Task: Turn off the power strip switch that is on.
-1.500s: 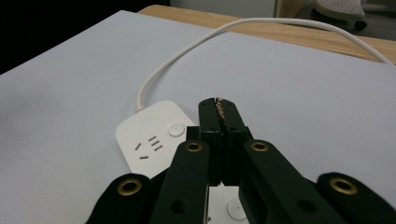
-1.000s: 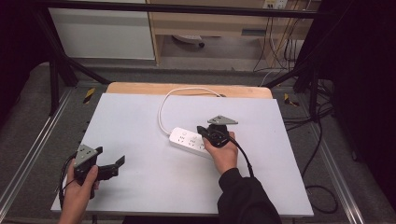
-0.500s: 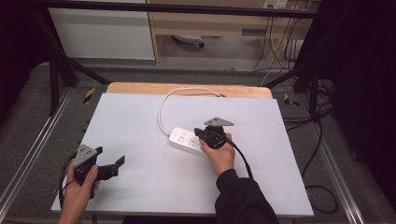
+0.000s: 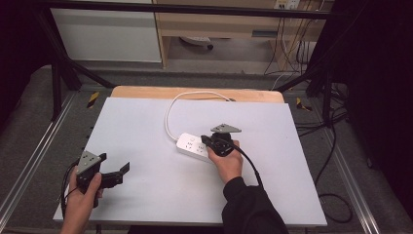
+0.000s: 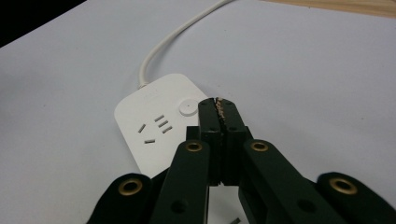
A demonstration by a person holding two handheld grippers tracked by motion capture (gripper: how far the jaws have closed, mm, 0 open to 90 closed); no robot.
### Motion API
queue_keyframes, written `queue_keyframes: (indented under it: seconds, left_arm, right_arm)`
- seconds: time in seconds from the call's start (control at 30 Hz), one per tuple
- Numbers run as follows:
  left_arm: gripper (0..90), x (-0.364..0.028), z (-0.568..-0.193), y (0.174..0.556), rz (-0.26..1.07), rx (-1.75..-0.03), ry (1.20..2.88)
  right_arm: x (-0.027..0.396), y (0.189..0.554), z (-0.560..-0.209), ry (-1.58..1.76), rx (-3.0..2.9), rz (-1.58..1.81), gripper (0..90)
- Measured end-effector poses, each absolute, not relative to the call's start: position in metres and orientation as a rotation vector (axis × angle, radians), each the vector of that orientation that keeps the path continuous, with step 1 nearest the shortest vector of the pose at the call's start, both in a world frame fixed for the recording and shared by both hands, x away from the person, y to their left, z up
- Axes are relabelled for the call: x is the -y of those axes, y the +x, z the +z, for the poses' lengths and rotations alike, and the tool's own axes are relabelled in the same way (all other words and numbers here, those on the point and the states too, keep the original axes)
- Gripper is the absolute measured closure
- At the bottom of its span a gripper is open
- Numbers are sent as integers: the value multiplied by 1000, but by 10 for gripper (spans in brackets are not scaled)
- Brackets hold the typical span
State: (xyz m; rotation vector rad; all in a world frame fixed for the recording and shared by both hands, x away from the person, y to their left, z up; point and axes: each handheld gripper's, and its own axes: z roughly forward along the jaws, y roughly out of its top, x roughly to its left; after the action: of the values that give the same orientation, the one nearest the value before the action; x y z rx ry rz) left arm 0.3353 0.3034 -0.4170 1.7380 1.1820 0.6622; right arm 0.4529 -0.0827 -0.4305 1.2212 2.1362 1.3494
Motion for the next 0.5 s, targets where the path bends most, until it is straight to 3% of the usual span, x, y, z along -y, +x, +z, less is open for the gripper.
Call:
queue_keyframes:
  seconds: [0.5]
  left_arm:
    - [59,-304,-417,335,660,-1184,1736]
  right_arm:
    - [80,455,-436,1241,-2136,1320,900]
